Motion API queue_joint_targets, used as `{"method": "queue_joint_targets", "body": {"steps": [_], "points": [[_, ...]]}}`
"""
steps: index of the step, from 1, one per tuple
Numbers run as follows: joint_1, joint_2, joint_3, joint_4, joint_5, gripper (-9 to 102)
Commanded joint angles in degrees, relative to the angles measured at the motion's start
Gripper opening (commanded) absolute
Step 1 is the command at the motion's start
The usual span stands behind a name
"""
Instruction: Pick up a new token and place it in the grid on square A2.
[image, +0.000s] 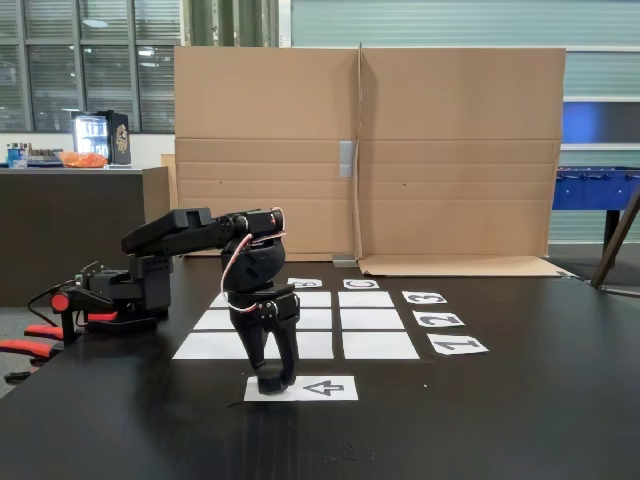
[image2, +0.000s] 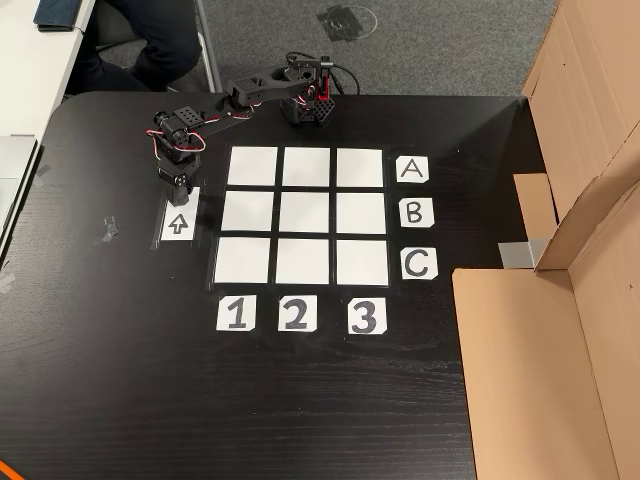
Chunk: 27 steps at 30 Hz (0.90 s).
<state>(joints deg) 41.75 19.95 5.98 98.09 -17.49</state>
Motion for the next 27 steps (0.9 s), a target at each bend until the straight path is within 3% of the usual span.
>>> {"method": "queue_joint_targets", "body": {"steps": [1, 12, 27], "points": [[0.4, 1.7, -2.0, 0.3, 0.6, 11], [-1.1, 7.4, -0.9, 1.7, 1.5, 12], [-7.4, 18.6, 13.6, 1.7, 2.5, 12]]}}
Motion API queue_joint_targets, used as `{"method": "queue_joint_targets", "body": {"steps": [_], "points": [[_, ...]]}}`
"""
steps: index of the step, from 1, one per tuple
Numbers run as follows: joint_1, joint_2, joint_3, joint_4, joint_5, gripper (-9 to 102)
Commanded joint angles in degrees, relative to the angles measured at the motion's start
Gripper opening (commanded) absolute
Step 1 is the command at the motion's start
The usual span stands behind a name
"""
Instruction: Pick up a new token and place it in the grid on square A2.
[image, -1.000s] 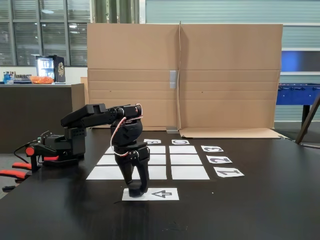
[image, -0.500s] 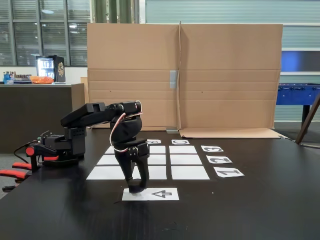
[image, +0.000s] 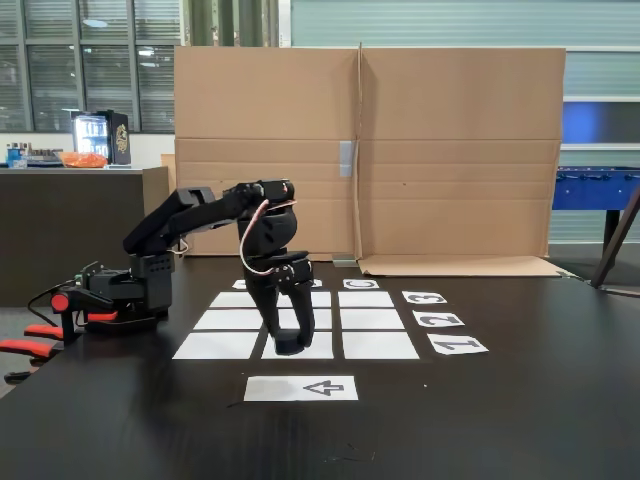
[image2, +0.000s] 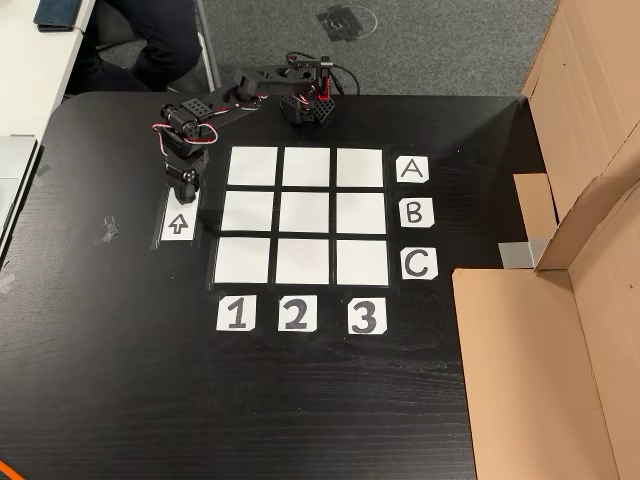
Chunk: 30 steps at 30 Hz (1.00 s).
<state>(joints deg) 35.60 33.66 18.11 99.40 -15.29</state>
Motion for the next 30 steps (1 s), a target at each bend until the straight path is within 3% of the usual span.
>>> {"method": "queue_joint_targets", "body": {"steps": [1, 17, 30], "points": [[-1.8, 5.6, 2.7, 0.4, 0.2, 12], [-12.7, 20.0, 23.1, 0.3, -2.0, 12], [-22.2, 49.5, 59.1, -3.9, -10.0, 12]]}}
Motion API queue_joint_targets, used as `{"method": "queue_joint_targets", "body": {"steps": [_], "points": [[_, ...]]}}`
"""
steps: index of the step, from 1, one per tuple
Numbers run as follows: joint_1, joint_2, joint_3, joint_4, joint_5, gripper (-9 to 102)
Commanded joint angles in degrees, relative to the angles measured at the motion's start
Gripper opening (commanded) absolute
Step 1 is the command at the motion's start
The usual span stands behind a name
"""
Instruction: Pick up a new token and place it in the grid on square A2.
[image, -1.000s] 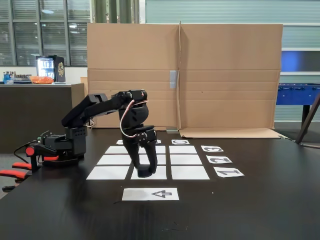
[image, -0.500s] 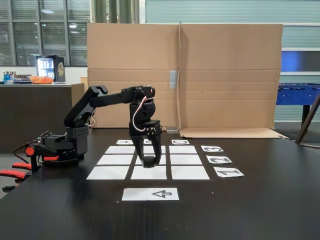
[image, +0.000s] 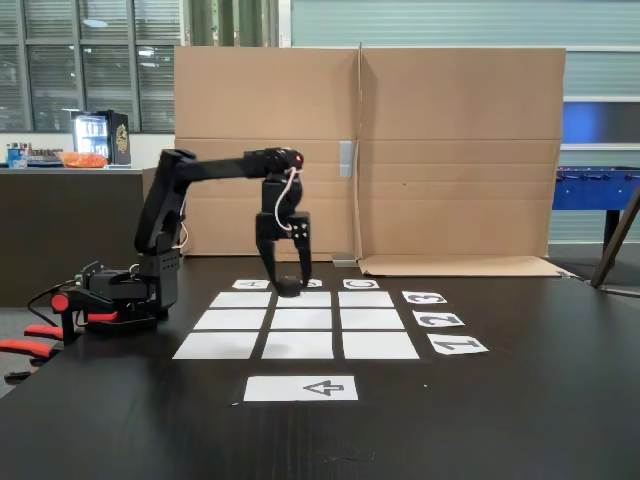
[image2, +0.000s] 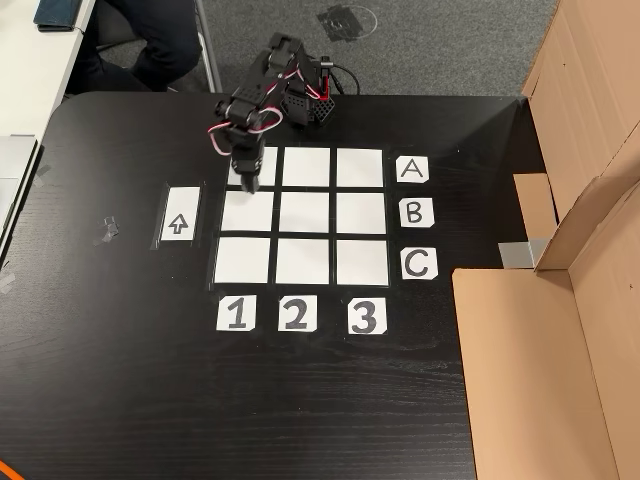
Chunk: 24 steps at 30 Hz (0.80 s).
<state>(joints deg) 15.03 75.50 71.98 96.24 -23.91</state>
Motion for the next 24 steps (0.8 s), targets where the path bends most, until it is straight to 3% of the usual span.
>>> {"method": "queue_joint_targets", "body": {"steps": [1, 11, 24], "points": [[-2.3, 9.9, 8.2, -1.1, -2.1, 12], [-9.2, 23.4, 30.7, -3.9, -13.5, 11], [-9.9, 31.4, 47.8, -9.8, -26.1, 11]]}}
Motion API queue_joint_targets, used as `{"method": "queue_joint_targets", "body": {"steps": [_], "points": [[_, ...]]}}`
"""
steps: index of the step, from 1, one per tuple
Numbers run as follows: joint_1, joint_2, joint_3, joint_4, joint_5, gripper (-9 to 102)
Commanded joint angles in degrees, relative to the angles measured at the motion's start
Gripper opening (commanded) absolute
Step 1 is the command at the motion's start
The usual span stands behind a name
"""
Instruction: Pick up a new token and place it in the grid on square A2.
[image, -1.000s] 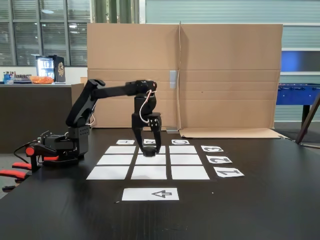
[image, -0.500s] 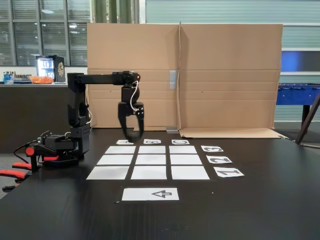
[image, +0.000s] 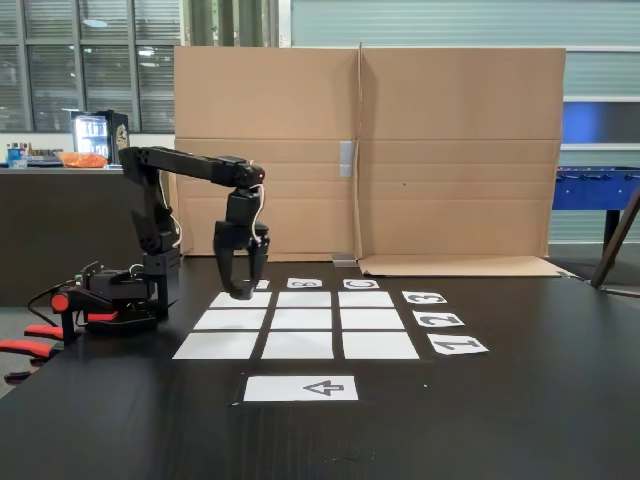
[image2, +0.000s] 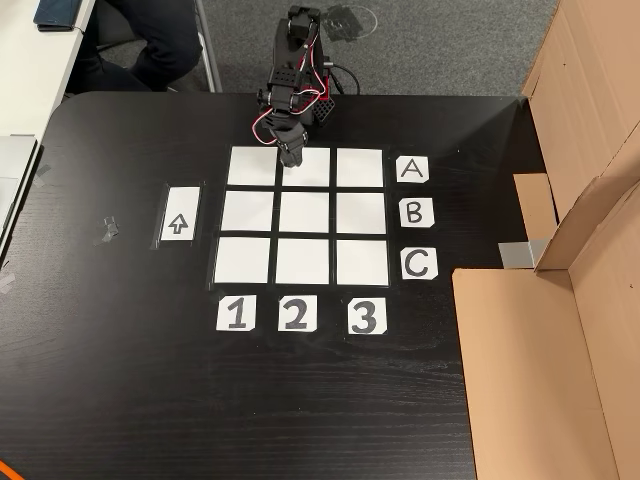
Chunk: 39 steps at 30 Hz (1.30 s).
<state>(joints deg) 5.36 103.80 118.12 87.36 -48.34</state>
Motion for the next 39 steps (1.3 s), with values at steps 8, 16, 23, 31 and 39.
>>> {"method": "queue_joint_targets", "body": {"steps": [8, 16, 23, 31, 39], "points": [[-2.1, 13.7, 13.0, -3.3, -7.6, 11], [-4.5, 16.9, 20.8, -8.9, -9.6, 11], [-5.6, 15.7, 23.6, -12.3, -9.6, 11], [-6.1, 14.2, 24.9, -14.7, -9.6, 11], [-6.1, 11.7, 25.3, -16.7, -9.6, 11]]}}
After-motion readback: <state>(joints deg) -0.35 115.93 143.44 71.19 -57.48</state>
